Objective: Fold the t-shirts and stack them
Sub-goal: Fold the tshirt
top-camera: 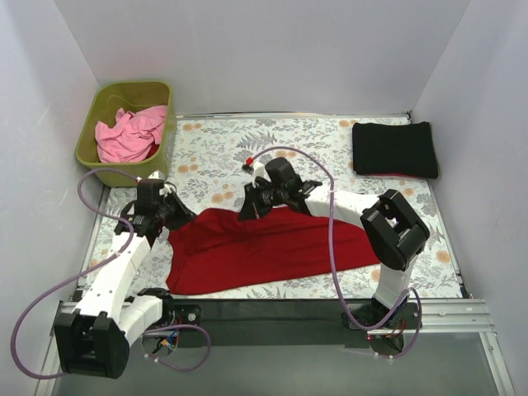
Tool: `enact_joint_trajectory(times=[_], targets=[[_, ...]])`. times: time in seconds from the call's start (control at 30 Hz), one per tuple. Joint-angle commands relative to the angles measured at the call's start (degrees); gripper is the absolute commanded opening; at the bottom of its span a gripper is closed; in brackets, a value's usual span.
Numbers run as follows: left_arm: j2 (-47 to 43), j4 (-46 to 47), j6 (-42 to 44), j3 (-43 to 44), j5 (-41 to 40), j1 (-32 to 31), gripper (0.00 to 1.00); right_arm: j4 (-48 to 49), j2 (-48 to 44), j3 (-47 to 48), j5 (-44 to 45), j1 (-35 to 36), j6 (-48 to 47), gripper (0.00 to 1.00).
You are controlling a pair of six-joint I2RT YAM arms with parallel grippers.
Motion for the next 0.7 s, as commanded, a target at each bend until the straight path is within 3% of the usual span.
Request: enact_joint_trajectory(times=[0.0,0.13,0.43,0.67], targets=[[-7.27,-9.06,-5.97,-1.91,3.22,-0.20,0.00,-2.92,-3.83,-4.34,0.07,2.88,-2.02,0.01],[-10.81,-15.91,-8.09,-3.58,3.12,-1.07,0.00,-4.77,-6.57,-7.94,0.86,4.99,-2.73,0.01],[-17.41,-20.32,-12.75,-8.07,6.82,-1.78,0.00,-8.11,-10.35,-14.89,3.94,6.31,-4.66,0.01],[-20.31,-24.89,-12.93,-5.88,6.55,-2.39,0.08,-9.86,-10.53,-15.68,2.45,7.28,-5.71,0.02]])
